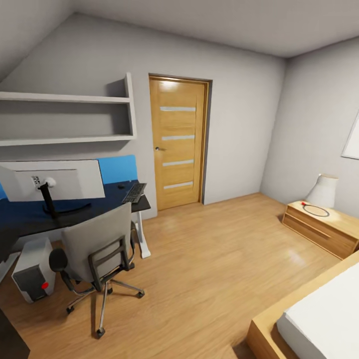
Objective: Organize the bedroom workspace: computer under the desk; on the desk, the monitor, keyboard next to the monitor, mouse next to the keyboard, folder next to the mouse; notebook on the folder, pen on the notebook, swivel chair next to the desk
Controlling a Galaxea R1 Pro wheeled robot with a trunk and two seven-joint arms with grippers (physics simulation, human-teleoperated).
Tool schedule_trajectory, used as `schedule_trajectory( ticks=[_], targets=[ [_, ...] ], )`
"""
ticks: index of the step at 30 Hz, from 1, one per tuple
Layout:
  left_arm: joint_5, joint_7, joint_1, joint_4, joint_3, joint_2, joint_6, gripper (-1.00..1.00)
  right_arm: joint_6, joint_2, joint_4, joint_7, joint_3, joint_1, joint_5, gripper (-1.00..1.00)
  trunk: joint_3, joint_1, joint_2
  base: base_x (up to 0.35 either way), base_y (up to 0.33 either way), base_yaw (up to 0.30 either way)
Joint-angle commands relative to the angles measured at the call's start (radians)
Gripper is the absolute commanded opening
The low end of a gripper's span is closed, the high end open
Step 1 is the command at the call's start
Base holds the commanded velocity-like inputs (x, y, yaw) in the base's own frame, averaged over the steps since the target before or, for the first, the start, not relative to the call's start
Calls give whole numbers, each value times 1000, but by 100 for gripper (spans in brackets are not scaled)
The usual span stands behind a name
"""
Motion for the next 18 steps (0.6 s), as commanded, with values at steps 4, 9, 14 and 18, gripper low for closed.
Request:
schedule_trajectory(
  ticks=[4,9,14,18],
  targets=[
    [-2,-1,0,-1,3,0,1,100,-2,0,2,-8,6,-1,0,100,-1,1,-1,278,0,0],
    [-2,-1,0,-2,2,0,1,100,0,1,2,-11,7,-1,0,100,-1,1,-1,259,0,0],
    [-2,-1,0,-1,2,0,0,100,-1,1,2,-10,6,-1,0,100,-1,1,-1,241,0,0],
    [-2,-2,0,-2,2,0,-1,100,-3,1,2,-9,7,-1,0,100,-1,1,-1,237,0,0]
  ],
)
